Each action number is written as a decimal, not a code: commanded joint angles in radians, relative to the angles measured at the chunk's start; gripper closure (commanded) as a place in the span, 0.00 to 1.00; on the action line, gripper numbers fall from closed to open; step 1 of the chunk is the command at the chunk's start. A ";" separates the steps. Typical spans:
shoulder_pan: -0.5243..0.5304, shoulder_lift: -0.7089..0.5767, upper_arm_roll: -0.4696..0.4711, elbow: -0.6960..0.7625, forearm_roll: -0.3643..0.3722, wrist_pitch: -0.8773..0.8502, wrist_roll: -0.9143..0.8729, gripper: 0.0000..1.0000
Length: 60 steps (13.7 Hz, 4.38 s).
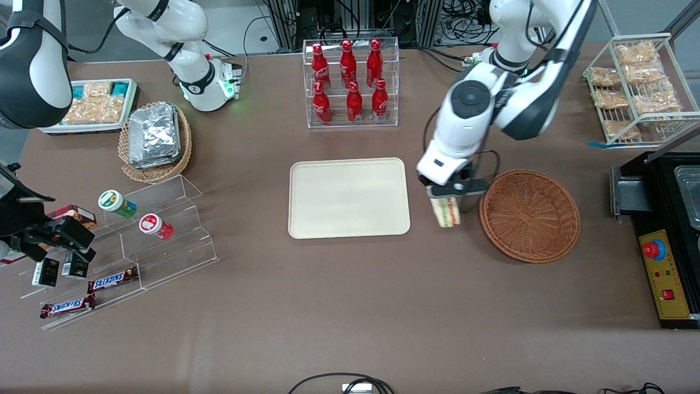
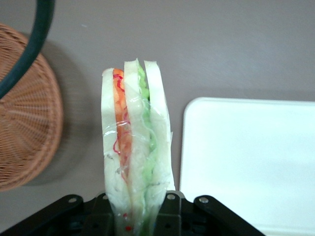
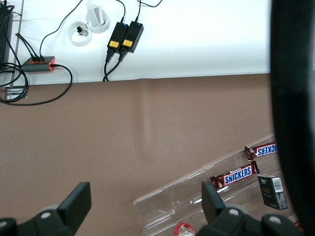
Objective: Place sandwich from basket to tray
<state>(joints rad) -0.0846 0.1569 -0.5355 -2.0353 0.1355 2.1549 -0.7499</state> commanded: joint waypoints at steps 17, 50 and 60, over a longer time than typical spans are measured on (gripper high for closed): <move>-0.259 0.391 0.005 0.171 0.181 0.072 -0.051 1.00; 0.046 0.227 0.019 0.372 0.202 -0.360 -0.281 0.00; 0.187 0.020 0.124 0.365 0.074 -0.487 0.102 0.00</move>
<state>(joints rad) 0.0982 0.2619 -0.4818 -1.6458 0.2708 1.6914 -0.7722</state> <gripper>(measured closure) 0.000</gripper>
